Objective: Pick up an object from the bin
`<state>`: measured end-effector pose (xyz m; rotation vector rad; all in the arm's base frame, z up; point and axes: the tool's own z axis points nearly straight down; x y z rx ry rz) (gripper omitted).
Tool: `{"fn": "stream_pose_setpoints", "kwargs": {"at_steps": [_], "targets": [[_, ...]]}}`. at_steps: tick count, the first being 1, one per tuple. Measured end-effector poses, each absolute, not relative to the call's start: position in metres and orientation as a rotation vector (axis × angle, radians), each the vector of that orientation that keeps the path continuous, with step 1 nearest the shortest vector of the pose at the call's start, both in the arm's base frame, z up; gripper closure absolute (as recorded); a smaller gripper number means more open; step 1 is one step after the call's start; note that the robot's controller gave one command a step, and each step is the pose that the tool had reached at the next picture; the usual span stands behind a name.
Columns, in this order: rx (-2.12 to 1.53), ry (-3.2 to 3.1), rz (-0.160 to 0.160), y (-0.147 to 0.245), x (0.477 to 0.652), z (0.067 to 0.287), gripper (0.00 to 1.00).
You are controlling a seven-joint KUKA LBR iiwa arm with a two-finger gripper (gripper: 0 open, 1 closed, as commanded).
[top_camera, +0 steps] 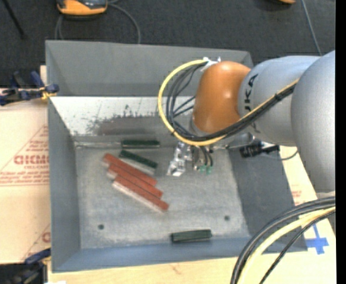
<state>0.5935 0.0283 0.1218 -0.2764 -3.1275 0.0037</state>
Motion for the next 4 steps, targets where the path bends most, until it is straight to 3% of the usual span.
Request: {"fn": "stream_pose_setpoints", "kwargs": {"at_steps": [1,2,3,4], "targets": [[-0.241,-3.133,0.000,0.046,0.604,0.199,1.00],[-0.152,-3.136,0.001,0.066,0.598,0.120,0.00],[-0.152,-3.142,0.001,0.066,0.600,0.122,0.00],[-0.141,-3.149,0.000,0.073,0.595,0.100,1.00]]}}
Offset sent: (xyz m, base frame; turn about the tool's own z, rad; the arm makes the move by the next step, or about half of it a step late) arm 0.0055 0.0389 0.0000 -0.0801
